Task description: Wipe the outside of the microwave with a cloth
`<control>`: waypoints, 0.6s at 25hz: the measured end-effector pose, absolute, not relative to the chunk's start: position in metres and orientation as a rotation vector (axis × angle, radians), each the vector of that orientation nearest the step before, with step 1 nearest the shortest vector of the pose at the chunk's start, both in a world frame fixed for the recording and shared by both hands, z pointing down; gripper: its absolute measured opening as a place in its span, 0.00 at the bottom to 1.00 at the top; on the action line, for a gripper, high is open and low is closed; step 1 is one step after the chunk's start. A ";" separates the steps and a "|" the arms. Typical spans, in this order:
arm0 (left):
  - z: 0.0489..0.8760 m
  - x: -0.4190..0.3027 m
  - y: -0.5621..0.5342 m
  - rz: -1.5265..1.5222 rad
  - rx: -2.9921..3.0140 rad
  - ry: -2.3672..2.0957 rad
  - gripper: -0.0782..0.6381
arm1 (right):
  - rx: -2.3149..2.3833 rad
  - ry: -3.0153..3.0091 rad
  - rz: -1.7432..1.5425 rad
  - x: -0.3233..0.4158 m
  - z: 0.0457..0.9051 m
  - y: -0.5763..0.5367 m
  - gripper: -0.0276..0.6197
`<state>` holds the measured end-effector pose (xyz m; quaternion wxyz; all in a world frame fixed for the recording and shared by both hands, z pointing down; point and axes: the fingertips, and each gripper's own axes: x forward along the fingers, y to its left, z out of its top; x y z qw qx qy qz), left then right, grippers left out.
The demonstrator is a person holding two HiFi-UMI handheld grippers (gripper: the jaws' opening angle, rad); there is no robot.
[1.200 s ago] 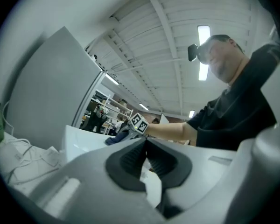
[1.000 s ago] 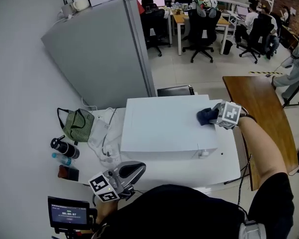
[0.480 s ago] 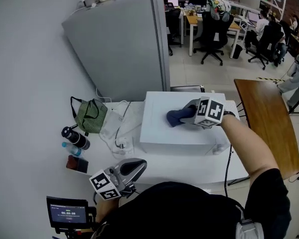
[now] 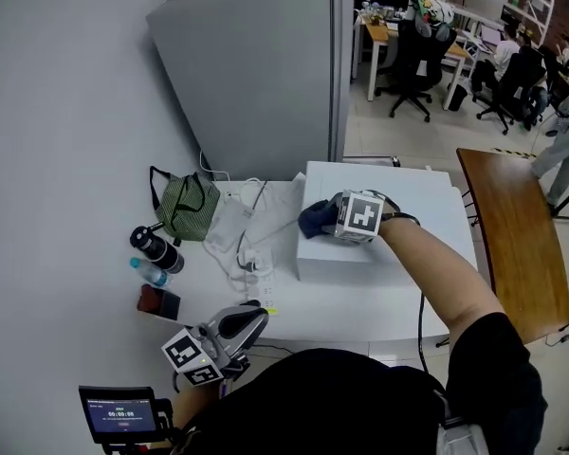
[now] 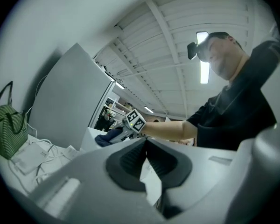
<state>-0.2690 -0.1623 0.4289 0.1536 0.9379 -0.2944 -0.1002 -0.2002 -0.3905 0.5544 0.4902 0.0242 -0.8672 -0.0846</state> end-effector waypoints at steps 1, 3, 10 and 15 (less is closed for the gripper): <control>0.428 -0.261 -0.163 -0.283 2.697 -0.843 0.11 | 0.043 -2.093 -0.200 -0.182 0.555 -0.385 0.13; 0.425 -0.237 -0.168 -0.273 2.717 -0.839 0.11 | 0.025 -2.069 -0.173 -0.132 0.559 -0.376 0.13; 0.418 -0.122 -0.193 -0.247 2.762 -0.794 0.11 | 0.187 -1.966 -0.075 0.121 0.559 -0.381 0.13; 0.425 -0.086 -0.208 -0.180 2.767 -0.812 0.11 | 0.300 -1.891 -0.032 0.231 0.569 -0.381 0.13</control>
